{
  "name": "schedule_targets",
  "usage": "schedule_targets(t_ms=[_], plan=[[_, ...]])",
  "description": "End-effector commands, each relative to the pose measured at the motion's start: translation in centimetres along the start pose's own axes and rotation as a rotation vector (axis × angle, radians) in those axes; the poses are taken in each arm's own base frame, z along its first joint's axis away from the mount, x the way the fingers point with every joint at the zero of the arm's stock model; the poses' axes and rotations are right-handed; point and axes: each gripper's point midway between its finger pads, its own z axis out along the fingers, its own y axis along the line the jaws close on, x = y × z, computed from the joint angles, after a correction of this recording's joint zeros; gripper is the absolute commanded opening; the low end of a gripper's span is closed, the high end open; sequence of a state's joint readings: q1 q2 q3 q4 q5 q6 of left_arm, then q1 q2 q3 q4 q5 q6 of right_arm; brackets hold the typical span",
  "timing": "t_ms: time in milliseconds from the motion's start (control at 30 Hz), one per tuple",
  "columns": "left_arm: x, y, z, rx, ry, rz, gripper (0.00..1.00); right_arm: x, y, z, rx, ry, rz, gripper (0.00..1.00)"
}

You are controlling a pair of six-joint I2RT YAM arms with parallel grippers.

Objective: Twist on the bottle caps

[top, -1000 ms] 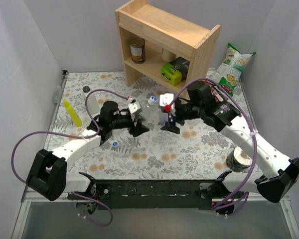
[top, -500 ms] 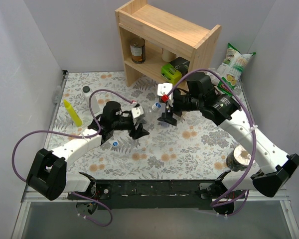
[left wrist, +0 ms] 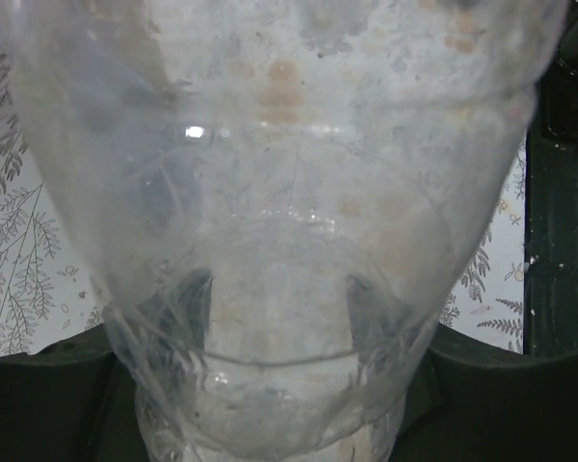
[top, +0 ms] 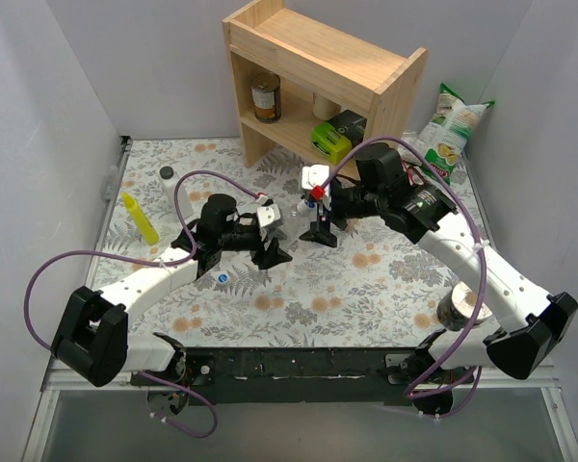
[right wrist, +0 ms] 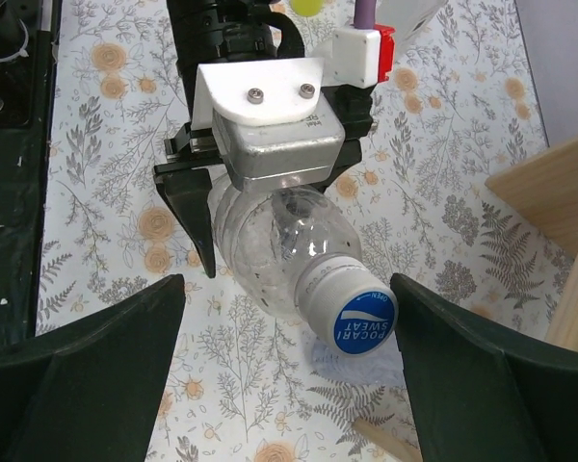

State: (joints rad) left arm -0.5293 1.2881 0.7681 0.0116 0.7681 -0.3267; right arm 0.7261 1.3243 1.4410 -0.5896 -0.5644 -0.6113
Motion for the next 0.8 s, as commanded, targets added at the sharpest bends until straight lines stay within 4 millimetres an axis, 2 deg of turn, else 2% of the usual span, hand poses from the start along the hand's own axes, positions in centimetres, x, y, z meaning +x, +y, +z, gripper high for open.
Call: schedule_targets(t_ms=[0, 400, 667, 767], plan=[[-2.7, 1.3, 0.0, -0.047, -0.070, -0.011, 0.00, -0.6, 1.2, -1.3, -0.012, -0.025, -0.015, 0.92], [-3.5, 3.5, -0.8, -0.119, -0.115, -0.076, 0.00, 3.2, 3.2, -2.2, -0.009, 0.075, 0.014, 0.92], [-2.7, 3.1, -0.7, -0.079, -0.071, -0.041, 0.00, 6.6, 0.8, -2.3, 0.118, 0.237, 0.086, 0.93], [-2.1, 2.3, -1.0, -0.028, -0.028, 0.047, 0.00, 6.0, -1.3, -3.1, 0.170, 0.250, 0.056, 0.92]])
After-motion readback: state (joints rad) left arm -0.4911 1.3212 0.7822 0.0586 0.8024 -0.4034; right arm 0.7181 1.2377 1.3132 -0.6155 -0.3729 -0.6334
